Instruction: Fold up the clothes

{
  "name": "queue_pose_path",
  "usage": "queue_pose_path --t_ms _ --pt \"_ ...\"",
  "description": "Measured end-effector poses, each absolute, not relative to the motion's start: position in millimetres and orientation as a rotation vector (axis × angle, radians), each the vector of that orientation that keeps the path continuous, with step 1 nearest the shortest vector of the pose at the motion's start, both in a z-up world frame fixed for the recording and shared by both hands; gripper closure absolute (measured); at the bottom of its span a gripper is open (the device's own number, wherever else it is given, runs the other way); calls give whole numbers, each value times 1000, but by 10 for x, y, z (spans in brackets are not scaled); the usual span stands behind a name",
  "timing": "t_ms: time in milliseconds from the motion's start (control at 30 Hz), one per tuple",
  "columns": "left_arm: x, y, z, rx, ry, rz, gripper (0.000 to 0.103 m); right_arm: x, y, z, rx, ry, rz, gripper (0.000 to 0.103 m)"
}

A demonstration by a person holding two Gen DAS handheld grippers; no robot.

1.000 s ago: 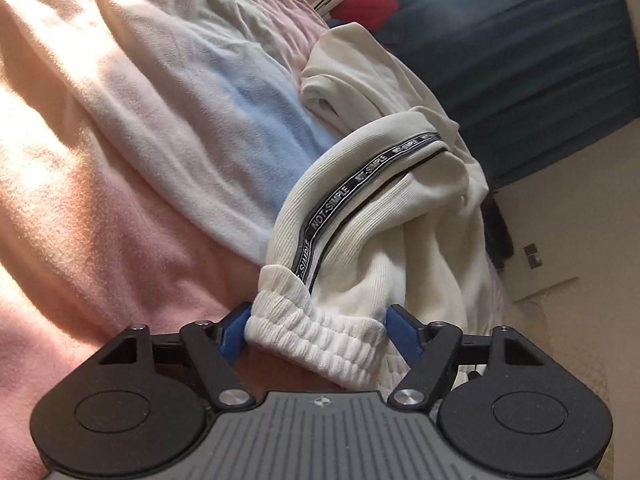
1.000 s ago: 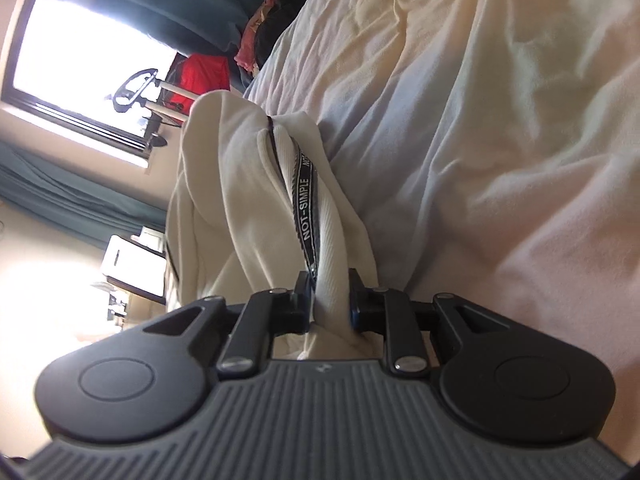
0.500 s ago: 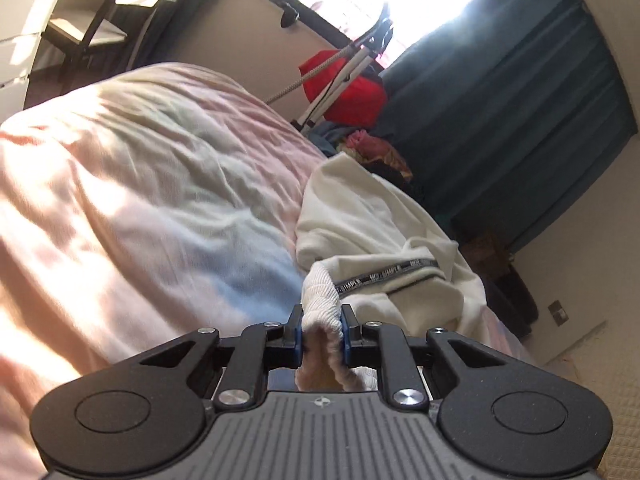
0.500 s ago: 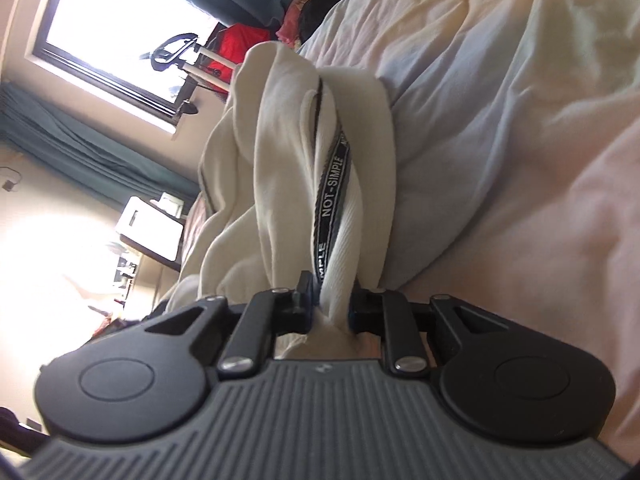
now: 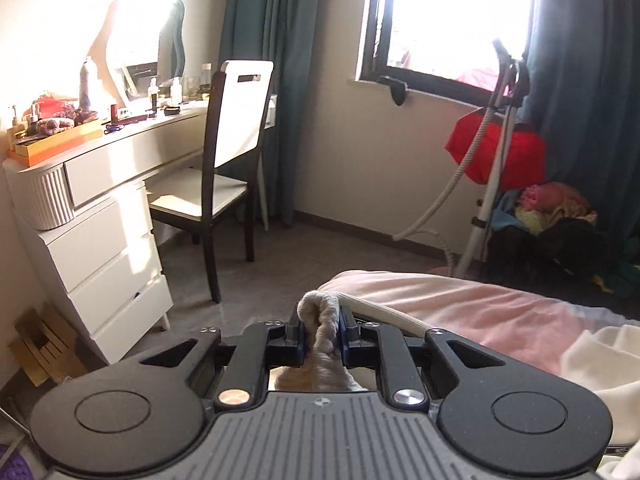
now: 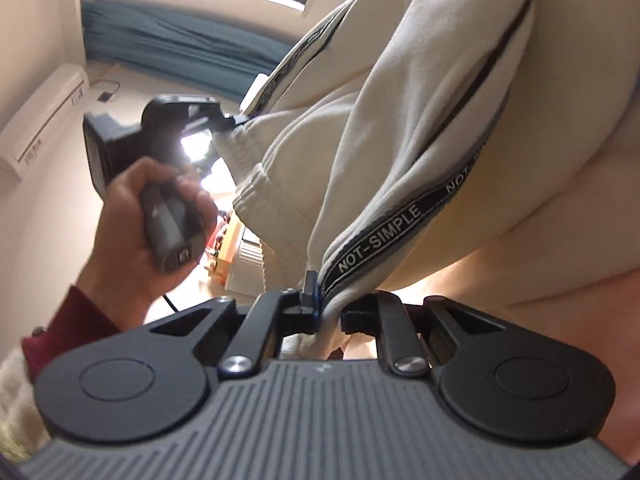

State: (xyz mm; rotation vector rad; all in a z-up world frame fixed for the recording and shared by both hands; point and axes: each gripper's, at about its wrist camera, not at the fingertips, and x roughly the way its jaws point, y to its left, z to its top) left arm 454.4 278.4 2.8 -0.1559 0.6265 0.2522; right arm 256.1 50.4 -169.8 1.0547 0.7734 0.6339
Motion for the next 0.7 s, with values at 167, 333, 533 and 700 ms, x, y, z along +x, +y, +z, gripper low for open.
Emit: queue_pose_path --t_ms 167,333,533,700 --pt "4794 3042 -460 -179 646 192 83 2794 727 -1897 997 836 626 89" --pt "4687 3040 -447 -205 629 176 50 2809 694 -1779 1002 889 614 83" --pt "4133 2683 -42 -118 527 200 1 2454 524 -1383 835 845 702 0" --pt "3385 2189 251 -120 472 120 0 1941 -36 -802 638 696 617 0"
